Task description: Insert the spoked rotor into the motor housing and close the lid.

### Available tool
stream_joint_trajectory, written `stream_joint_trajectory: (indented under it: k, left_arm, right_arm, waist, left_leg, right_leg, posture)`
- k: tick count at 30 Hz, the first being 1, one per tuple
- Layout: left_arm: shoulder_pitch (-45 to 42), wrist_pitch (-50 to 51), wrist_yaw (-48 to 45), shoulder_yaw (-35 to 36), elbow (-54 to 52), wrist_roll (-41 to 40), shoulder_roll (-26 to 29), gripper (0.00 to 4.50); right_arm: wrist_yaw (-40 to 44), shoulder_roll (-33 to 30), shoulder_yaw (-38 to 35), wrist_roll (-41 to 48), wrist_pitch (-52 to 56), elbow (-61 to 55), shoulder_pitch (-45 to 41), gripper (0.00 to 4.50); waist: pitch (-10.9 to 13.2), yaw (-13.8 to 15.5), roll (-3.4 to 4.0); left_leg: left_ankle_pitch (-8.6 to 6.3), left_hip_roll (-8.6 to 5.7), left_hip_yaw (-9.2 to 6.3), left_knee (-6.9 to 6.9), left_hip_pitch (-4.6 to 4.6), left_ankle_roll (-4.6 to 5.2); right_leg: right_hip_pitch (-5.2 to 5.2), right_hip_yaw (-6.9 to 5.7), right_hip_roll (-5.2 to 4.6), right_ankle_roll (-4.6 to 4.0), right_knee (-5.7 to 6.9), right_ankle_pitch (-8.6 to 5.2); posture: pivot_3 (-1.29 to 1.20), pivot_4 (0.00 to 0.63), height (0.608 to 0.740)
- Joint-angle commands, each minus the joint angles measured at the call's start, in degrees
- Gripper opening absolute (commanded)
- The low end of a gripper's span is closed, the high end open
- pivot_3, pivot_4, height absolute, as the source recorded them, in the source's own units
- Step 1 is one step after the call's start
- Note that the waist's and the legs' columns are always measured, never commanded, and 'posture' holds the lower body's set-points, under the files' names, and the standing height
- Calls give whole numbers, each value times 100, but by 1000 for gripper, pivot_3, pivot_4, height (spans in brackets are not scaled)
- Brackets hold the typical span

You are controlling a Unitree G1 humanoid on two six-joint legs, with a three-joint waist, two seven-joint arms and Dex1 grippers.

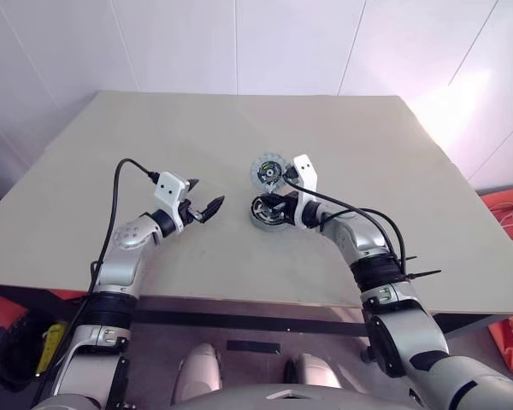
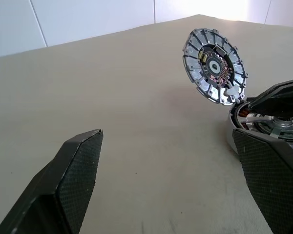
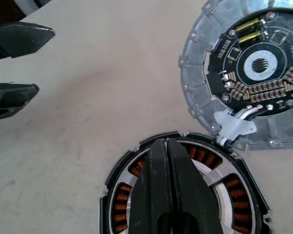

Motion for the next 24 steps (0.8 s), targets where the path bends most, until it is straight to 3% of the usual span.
stream_joint_trajectory:
  k: [1, 7, 12, 19, 24]
  left_arm:
    - [-82, -57, 22, 36, -225, -15, 50, 4500]
    - [-129, -69, 17, 14, -169, -10, 23, 4500]
    - [-155, -66, 3, 2, -139, -20, -2, 4500]
    - [-244, -107, -34, -25, -16, -10, -52, 4500]
    - [-311, -162, -44, -54, 79, 2, -105, 4500]
  right_arm:
    - [25, -17, -12, -92, -180, 46, 83, 16]
    - [329, -161, -146, 86, -442, -535, 138, 16]
    - [970, -743, 98, -109, -732, -1170, 67, 16]
    - [2973, -2255, 883, -809, -2137, -1117, -578, 16]
    - [4083, -2563, 1337, -1228, -2969, -125, -1469, 16]
  waist:
    - [0, -1, 0]
    - [1, 8, -1]
    - [2, 9, -2]
    - [3, 13, -5]
    - [4, -14, -6]
  left_leg:
    - [0, 1, 0, 0, 1, -1]
    - [1, 0, 0, 5, 1, -1]
    - [1, 0, 0, 5, -1, -1]
    - [-1, 0, 0, 8, -1, 2]
    - [-4, 11, 1, 20, 0, 7]
  right_leg:
    - [0, 0, 0, 5, 0, -3]
    - [4, 0, 0, 19, -1, -11]
    - [2, 1, 0, 19, -1, -11]
    - [3, 0, 0, 18, -1, -11]
    - [4, -3, 6, 8, 2, -4]
  posture:
    - [0, 0, 740]
    - [0, 0, 740]
    - [0, 0, 740]
    - [0, 0, 740]
    - [0, 0, 740]
